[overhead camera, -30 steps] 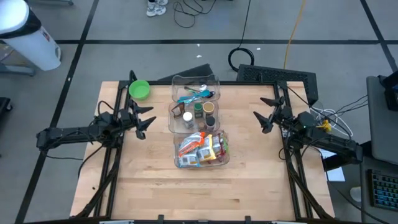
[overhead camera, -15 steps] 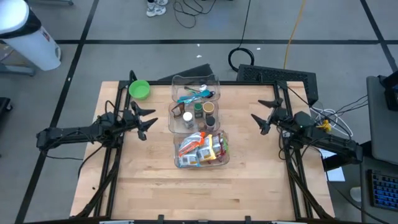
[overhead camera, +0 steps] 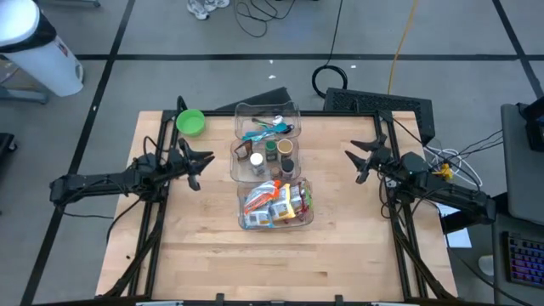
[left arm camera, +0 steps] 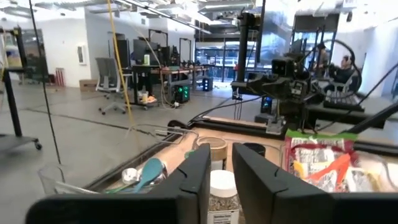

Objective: Pick & Place Food Item
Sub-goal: Return to Home Position

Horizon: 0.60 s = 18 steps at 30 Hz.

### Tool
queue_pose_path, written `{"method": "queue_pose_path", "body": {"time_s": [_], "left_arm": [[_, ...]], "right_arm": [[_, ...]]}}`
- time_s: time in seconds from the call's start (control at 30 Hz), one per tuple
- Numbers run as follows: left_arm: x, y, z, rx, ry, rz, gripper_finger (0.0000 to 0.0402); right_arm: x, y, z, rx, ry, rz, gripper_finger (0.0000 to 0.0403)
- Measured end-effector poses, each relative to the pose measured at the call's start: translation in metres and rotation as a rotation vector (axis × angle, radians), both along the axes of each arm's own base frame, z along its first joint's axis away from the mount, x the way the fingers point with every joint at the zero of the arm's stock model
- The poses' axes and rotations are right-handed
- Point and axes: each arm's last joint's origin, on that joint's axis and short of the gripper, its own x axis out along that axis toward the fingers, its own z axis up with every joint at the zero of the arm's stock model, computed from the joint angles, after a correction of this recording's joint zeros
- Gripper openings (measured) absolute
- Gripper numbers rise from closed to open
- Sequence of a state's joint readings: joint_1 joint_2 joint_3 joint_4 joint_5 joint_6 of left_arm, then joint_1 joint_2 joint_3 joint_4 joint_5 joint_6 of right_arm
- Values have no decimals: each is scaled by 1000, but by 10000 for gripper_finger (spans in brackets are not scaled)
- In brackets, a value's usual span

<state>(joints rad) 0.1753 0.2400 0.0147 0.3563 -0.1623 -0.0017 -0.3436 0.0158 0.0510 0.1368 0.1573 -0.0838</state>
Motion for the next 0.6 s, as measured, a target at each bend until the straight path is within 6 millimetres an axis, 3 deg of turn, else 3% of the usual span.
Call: {"method": "queue_pose_path", "body": {"time_s": [0.33, 0.6], "left_arm": [[0, 0, 0, -35, -14, -2, 42], [0, 0, 0, -28, -11, -1, 46]], "right_arm": [[0, 0, 0, -6, 3, 0, 70], [0, 0, 0, -1, 0, 1, 29]]}}
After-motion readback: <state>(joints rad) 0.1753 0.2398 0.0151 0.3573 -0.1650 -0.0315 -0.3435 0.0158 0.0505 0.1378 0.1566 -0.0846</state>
